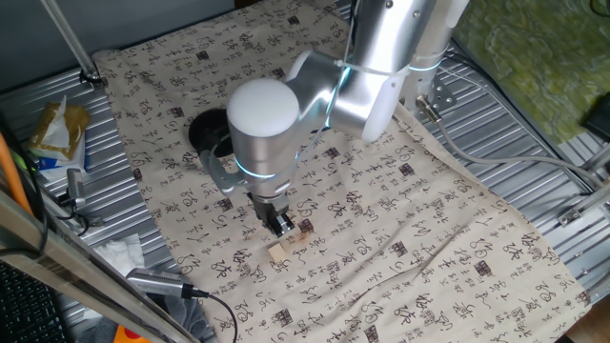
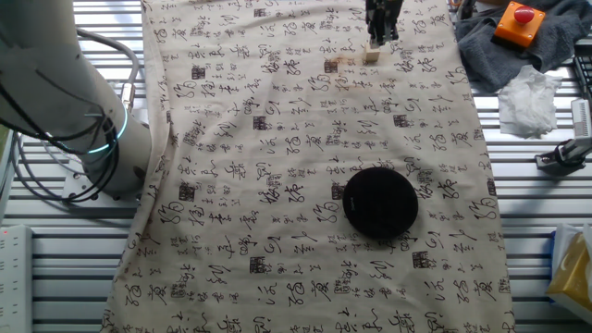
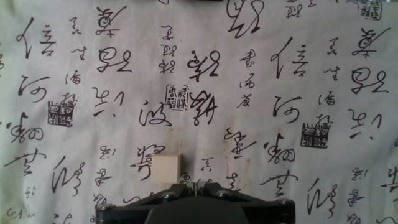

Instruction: Remove the object from the scale

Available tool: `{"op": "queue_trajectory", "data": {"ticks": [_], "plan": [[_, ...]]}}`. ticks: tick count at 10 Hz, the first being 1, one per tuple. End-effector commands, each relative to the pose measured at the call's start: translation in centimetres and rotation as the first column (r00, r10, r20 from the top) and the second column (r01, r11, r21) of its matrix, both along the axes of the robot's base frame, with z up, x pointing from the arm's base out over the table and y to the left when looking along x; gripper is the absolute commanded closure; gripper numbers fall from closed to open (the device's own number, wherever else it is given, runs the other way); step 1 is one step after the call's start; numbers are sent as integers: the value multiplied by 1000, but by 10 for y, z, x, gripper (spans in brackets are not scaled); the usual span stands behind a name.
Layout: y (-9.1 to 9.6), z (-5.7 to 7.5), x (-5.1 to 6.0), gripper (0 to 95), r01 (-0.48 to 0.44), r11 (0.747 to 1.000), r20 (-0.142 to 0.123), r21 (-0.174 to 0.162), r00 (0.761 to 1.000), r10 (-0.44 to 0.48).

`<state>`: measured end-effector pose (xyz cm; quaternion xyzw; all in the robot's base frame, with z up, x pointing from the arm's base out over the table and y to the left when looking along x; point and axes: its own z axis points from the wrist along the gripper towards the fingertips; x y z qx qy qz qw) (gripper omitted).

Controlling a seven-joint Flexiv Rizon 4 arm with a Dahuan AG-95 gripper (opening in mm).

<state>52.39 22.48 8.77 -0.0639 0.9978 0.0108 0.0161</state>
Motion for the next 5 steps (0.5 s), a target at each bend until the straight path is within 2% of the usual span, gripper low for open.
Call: {"op": "queue_trajectory", "data": {"ticks": [1,2,5], "plan": [[1,0,1,950,0,1000,-3,1,1000,0],[1,1,0,950,-1,1000,-3,1,1000,1],[1,2,0,950,4,1000,-28,-6,1000,-5]]}}
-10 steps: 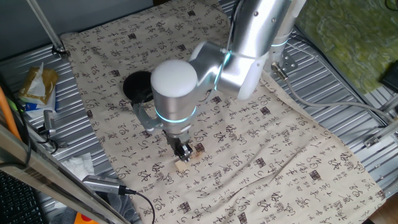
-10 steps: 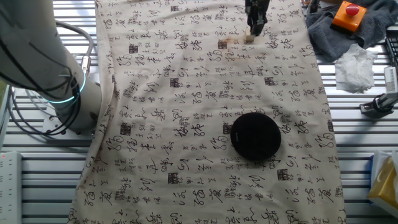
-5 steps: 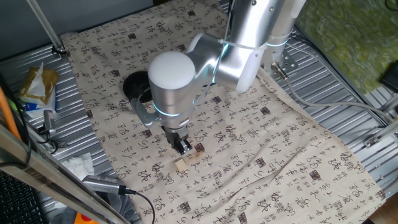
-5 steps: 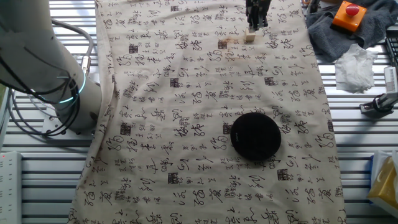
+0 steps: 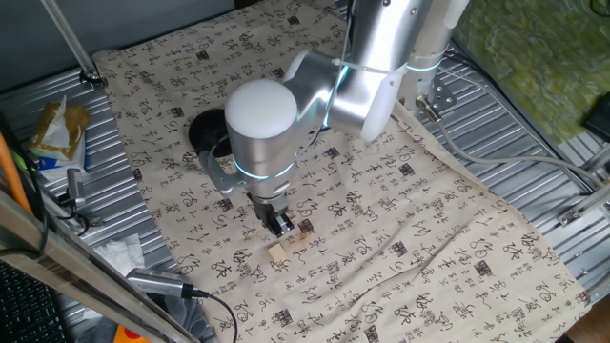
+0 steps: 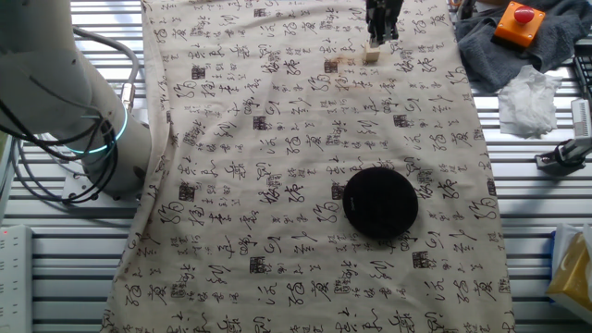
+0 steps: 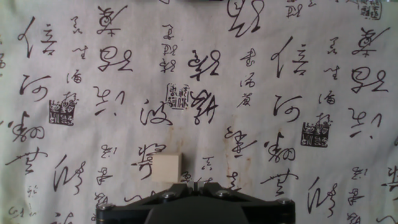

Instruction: Remove the object from the scale

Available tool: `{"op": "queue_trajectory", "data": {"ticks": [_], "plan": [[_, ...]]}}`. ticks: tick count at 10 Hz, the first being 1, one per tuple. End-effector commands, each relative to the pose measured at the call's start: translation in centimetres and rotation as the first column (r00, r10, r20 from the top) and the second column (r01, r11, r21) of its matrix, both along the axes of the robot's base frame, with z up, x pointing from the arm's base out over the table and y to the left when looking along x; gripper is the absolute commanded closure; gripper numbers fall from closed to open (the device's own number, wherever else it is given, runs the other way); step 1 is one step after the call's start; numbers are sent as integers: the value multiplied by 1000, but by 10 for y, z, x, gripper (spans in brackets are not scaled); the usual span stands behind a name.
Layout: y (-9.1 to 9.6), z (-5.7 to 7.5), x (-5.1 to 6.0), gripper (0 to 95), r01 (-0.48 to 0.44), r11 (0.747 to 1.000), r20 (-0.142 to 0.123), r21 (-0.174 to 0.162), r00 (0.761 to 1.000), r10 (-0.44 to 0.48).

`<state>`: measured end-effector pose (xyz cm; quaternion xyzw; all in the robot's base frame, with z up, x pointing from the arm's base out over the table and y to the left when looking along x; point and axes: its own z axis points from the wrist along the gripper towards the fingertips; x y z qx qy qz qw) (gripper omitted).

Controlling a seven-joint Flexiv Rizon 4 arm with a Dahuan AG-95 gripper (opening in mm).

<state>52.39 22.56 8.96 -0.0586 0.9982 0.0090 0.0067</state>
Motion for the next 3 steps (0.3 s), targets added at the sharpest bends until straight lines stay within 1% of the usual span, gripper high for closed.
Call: {"op": "queue_trajectory", "data": {"ticks": [1,2,3], "plan": [[0,0,0,950,-13,1000,-14,-9,1000,13],[0,0,0,950,-12,1000,-17,-18,1000,12],[0,0,0,950,-13,1000,-19,-20,1000,12]]}}
